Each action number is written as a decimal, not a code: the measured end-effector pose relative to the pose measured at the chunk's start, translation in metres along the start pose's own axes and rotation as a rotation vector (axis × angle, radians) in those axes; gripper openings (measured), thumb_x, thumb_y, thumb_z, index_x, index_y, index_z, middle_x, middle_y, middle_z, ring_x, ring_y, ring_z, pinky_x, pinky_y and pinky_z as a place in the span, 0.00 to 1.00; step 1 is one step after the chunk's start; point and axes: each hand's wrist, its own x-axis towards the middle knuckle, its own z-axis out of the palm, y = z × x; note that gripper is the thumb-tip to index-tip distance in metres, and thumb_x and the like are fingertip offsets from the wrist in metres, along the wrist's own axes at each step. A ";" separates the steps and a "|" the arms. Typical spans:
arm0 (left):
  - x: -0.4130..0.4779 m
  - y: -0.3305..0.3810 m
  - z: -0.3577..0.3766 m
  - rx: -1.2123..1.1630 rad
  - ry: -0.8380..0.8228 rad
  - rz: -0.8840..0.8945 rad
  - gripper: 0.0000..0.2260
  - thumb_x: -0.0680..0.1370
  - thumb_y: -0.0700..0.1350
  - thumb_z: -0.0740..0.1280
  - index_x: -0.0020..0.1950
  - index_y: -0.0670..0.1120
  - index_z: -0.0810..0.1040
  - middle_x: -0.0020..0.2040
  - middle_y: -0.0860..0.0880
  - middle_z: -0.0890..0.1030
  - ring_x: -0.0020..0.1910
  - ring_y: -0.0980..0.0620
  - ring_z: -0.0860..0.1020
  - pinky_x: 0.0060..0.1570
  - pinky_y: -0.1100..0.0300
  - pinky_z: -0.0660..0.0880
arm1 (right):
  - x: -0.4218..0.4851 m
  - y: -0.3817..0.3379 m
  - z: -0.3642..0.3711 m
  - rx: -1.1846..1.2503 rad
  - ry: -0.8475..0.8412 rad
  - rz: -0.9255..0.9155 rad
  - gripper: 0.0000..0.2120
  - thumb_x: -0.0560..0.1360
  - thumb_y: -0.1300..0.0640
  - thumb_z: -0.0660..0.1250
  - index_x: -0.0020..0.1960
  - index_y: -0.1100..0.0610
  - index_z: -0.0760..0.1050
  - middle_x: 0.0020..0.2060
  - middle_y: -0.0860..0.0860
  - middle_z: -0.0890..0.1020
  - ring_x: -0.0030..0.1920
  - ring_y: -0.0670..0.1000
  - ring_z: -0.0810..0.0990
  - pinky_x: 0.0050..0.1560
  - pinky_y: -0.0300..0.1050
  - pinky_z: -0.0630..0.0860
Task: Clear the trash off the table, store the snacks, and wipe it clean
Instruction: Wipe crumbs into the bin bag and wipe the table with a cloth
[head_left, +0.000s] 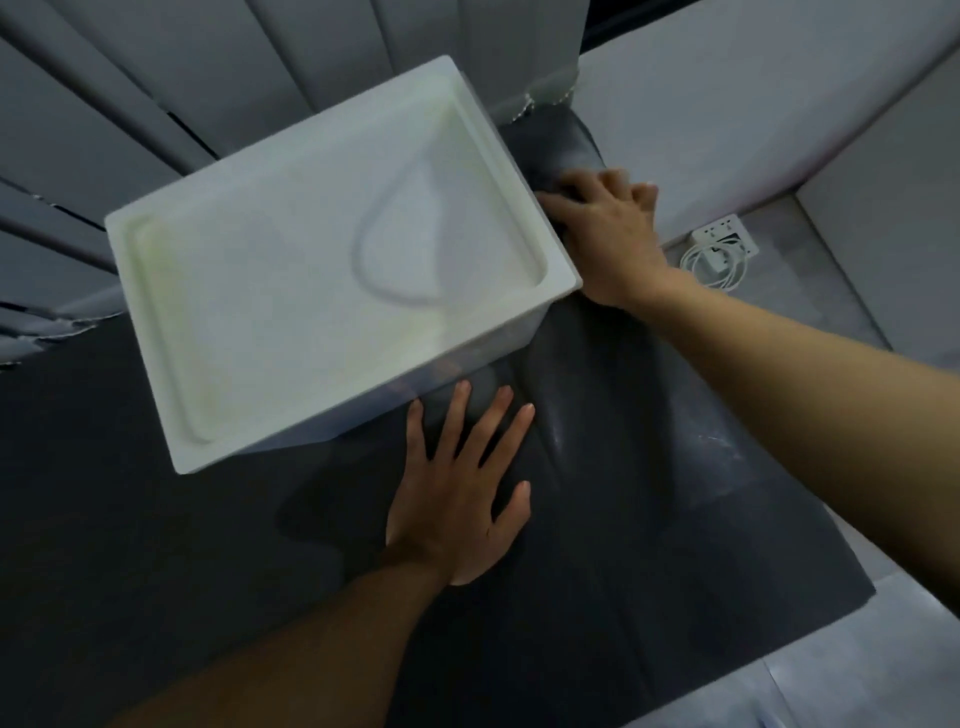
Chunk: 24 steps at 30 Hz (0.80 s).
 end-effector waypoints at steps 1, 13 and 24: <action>0.000 0.000 0.000 -0.005 0.000 0.001 0.32 0.81 0.61 0.52 0.82 0.54 0.49 0.82 0.51 0.51 0.81 0.42 0.45 0.73 0.30 0.50 | 0.012 0.001 0.000 0.012 0.005 0.139 0.27 0.76 0.59 0.59 0.73 0.41 0.67 0.70 0.52 0.70 0.67 0.60 0.65 0.58 0.55 0.58; 0.000 -0.002 0.000 -0.030 0.001 0.003 0.31 0.81 0.61 0.52 0.82 0.54 0.48 0.82 0.52 0.51 0.81 0.42 0.44 0.73 0.30 0.48 | 0.047 -0.007 -0.002 0.017 -0.058 0.131 0.26 0.78 0.56 0.59 0.74 0.39 0.65 0.72 0.49 0.68 0.69 0.58 0.63 0.59 0.56 0.59; 0.000 -0.002 -0.001 0.014 -0.010 -0.009 0.32 0.80 0.61 0.52 0.82 0.53 0.50 0.82 0.50 0.53 0.81 0.41 0.47 0.73 0.30 0.50 | 0.003 0.005 -0.008 0.135 -0.021 0.082 0.26 0.77 0.61 0.57 0.69 0.39 0.73 0.69 0.44 0.73 0.69 0.55 0.65 0.54 0.47 0.53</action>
